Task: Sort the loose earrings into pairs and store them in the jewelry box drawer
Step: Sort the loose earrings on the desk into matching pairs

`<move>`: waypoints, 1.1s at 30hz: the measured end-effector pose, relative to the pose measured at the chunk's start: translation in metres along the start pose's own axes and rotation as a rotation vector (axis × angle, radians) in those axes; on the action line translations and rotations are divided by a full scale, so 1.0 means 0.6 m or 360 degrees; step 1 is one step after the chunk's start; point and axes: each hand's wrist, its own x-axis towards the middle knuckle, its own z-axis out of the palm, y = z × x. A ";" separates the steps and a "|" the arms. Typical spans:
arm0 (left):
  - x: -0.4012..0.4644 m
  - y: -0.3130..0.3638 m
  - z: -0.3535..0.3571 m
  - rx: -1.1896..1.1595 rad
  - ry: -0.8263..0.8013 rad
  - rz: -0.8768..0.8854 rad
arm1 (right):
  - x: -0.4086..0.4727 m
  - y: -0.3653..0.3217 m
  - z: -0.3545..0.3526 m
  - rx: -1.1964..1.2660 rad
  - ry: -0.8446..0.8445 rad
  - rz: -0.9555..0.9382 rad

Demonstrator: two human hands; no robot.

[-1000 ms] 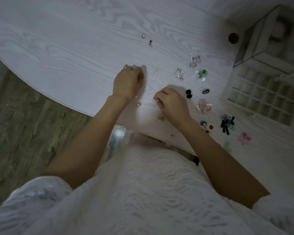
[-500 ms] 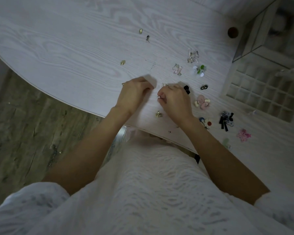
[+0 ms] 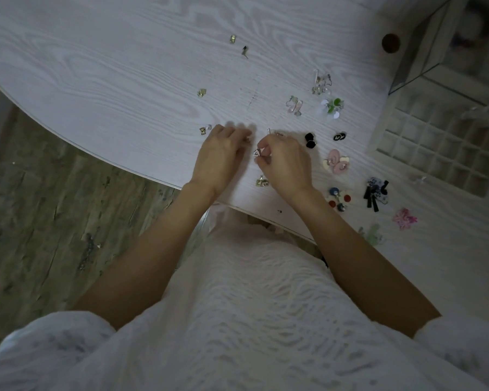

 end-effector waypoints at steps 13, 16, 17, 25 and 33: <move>-0.024 0.012 -0.011 -0.0226 0.0012 -0.0182 | -0.004 0.003 -0.017 0.0043 0.0013 0.0021; -0.042 -0.012 -0.040 -0.0259 0.0248 -0.0288 | -0.006 0.005 -0.030 0.0070 0.0049 -0.0136; -0.050 -0.024 -0.048 -0.0262 0.0299 -0.0355 | -0.006 0.004 -0.032 0.0086 0.0065 -0.0196; -0.104 -0.067 -0.051 -0.0132 0.0207 -0.0610 | 0.009 -0.047 0.000 -0.0040 -0.0021 -0.0460; -0.074 -0.063 -0.027 -0.0281 0.0302 -0.0692 | 0.034 -0.084 0.031 -0.0111 0.0025 -0.0391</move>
